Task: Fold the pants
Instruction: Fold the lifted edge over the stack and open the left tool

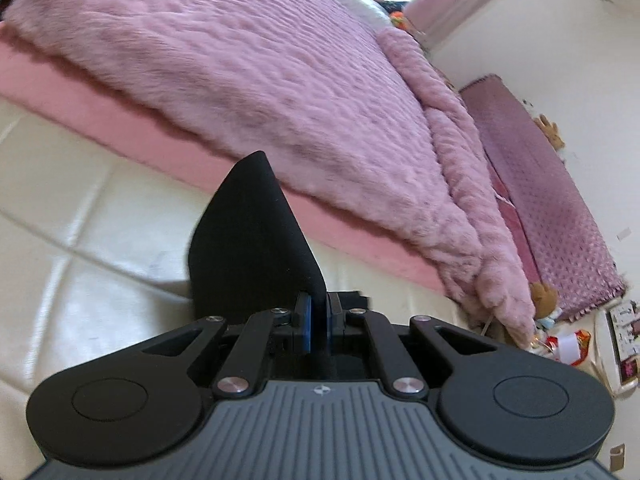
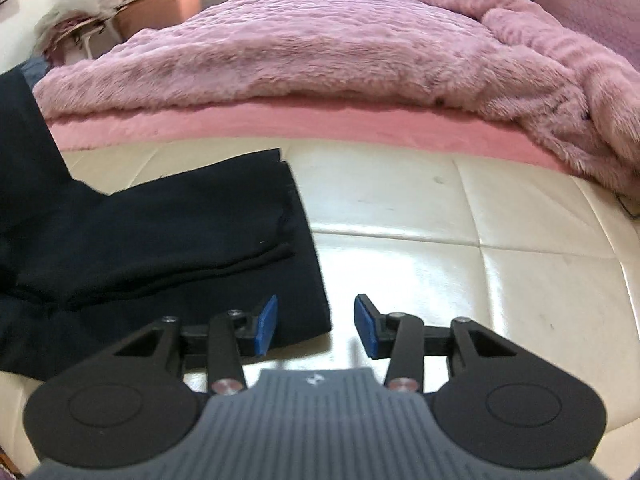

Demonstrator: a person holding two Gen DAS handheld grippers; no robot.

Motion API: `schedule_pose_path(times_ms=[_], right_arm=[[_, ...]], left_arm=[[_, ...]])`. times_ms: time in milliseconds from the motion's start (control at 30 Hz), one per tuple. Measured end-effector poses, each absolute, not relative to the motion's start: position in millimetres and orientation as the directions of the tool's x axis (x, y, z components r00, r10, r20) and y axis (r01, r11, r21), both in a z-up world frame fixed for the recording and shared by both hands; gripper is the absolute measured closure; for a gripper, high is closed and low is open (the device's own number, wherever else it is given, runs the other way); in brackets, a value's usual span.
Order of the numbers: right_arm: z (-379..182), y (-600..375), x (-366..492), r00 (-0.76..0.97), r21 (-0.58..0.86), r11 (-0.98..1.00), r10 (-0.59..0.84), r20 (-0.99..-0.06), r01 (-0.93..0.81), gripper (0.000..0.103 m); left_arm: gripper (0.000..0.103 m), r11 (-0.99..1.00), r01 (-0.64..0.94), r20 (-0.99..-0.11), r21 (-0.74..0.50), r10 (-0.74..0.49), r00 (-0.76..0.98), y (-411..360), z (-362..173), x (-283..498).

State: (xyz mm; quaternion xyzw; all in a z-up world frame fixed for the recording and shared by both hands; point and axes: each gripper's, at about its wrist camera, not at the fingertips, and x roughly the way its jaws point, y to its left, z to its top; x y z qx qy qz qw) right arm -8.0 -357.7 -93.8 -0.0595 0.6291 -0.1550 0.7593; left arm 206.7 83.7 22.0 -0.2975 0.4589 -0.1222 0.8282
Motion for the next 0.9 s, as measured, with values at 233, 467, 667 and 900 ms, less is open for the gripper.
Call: schedule_pose_path(times_ms=[233,467,667,900], right_arm=[[-100,-377,-5,0.173,-0.217,0.947,-0.262,-0.95,0.238,0.076],[-111,-386,-4,0.173,-0.166,0.953,-0.214,-0.961,0.253,0.095],[-116,-386,-2,0.189,-0.161,0.957,-0.209,-0.959,0.242,0.095],[-112,-385,-1,0.209,-0.153,0.955,-0.208,-0.955,0.255,0.094]], left_arm=[[0.097,0.8,-0.012,-0.707,-0.6,-0.523,0.476,-3,7,240],[0.097,0.812,-0.004,-0.758,-0.583,-0.542,0.363,-68,-41,278],[0.097,0.813,-0.029,-0.783,-0.581,-0.549,0.294,-88,-90,299],[0.092,0.779,-0.033,-0.762,-0.626,-0.602,0.24,-90,-115,306]])
